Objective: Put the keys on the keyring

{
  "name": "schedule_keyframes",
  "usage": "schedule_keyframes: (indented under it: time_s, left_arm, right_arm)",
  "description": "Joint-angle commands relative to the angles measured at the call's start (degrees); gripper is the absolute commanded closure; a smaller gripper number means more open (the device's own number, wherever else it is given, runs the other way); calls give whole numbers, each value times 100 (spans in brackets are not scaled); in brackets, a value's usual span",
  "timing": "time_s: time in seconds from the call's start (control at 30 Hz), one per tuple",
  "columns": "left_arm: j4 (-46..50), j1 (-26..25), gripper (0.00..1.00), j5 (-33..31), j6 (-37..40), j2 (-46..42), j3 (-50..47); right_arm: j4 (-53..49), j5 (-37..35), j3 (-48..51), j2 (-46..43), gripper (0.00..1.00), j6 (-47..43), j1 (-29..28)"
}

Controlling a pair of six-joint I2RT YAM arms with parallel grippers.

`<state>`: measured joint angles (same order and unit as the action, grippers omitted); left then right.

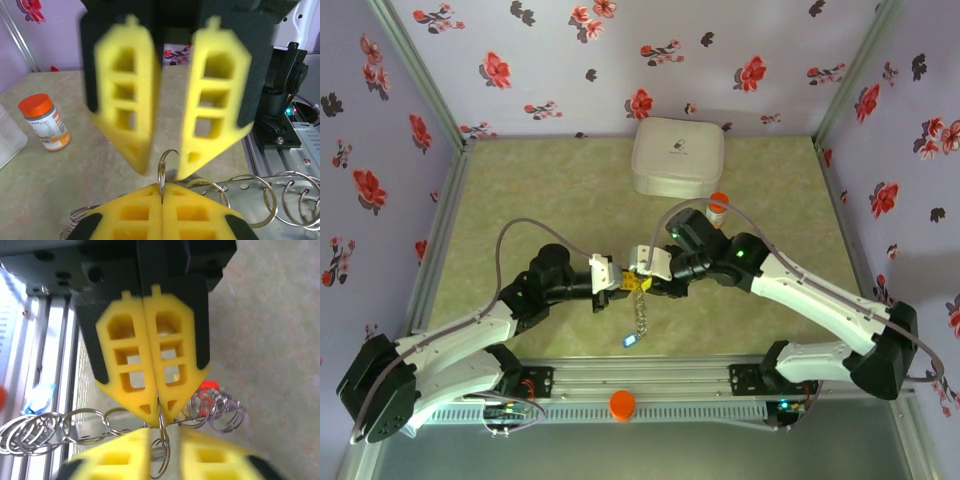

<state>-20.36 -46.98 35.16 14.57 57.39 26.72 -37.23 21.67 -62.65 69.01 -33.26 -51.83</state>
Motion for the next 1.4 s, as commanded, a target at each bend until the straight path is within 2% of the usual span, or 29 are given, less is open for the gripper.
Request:
schedule_keyframes:
  time_s: [0.0,0.13,0.37,0.6,0.7,0.8,0.83,0.87,0.93,1.03,1.2,1.37]
  left_arm:
    - [-489,-14,100,71,-85,-66,-63]
    - [-920,-13,100,79,-250,-51,-217]
    - [-1056,-13,100,75,-263,-26,-271]
    - [-1253,-13,100,70,-337,-86,-325]
    - [-1419,-13,100,70,-379,-146,-372]
    - [-2159,-13,100,-56,-666,-193,-509]
    - [-2372,-13,100,-92,-746,-201,-555]
    - [-2406,-13,100,-109,-758,-210,-570]
    - [-2294,-13,100,-123,-707,-230,-609]
    - [-2383,-5,100,-139,-695,-203,-715]
    - [-2998,13,100,-159,-967,45,-839]
    - [-3582,13,100,-189,-1263,264,-879]
  right_arm:
    - [745,623,559,-544,68,805,423]
    - [1358,768,1193,-821,68,1328,521]
    - [1699,940,1405,-924,70,1691,517]
    - [1529,960,1248,-768,96,1560,519]
    - [1430,817,1247,-651,100,1429,517]
    - [1694,1000,1247,-370,100,1480,508]
    - [1830,1068,1247,-327,100,1532,512]
    - [1919,1083,1258,-335,94,1581,514]
    - [2149,1012,1368,-544,72,1661,542]
    - [2367,815,1677,-1015,60,1727,614]
    - [2889,809,2292,-1423,57,1681,605]
    - [3465,883,2586,-1350,56,1785,483]
